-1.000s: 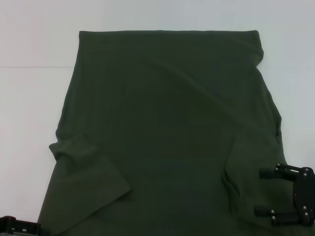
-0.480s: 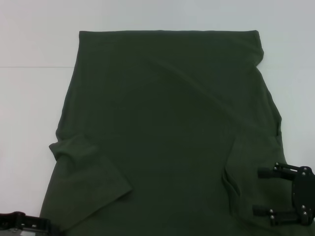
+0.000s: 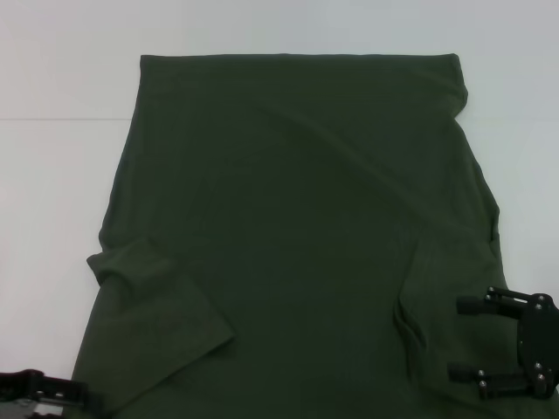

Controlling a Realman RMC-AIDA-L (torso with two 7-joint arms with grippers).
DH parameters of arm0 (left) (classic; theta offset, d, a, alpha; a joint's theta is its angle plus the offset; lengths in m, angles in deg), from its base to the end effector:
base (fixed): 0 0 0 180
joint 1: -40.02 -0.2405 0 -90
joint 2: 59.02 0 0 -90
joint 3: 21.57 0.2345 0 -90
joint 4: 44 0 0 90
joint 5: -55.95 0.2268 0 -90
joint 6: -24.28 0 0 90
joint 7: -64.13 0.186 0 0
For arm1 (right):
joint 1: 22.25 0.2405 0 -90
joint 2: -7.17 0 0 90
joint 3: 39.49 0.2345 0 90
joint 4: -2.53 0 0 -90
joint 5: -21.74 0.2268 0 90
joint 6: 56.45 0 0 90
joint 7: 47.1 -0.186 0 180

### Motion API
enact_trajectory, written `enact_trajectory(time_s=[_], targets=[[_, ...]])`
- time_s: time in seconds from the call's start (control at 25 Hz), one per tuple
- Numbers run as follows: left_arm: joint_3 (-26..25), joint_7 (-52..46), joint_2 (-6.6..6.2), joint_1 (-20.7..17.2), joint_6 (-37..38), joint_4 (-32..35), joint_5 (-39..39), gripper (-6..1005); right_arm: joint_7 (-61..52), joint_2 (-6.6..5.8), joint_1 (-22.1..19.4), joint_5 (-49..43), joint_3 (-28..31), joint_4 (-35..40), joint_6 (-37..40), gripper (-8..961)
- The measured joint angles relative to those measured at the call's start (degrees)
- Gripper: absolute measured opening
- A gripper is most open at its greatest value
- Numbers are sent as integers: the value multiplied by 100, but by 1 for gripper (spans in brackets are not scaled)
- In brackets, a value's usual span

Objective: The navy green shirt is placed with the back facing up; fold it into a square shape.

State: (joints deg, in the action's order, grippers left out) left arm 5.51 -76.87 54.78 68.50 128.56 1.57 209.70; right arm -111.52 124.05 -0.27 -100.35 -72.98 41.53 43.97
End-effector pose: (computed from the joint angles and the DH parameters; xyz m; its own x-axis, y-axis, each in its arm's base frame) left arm -0.3382 0.2725 0.0280 -0.0429 0.9980 0.0463 0.9986 0.0443 -0.0296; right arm 0.2911 0.2843 -0.0031 0.8654 -0.2357 -0.4421 -0.3361 -0.9275 -0.1635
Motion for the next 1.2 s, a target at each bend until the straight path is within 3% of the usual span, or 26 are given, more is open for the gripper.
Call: enact_trajectory(time_s=[0.24,1.2], targets=[[-13,-100,-145,-62,-54,12,31,897,-1,-3,-2,18,1,8,14,947],[384,-197,-20,11,-68,-38,111,895,0,0,-1,29,10,20,39,947]])
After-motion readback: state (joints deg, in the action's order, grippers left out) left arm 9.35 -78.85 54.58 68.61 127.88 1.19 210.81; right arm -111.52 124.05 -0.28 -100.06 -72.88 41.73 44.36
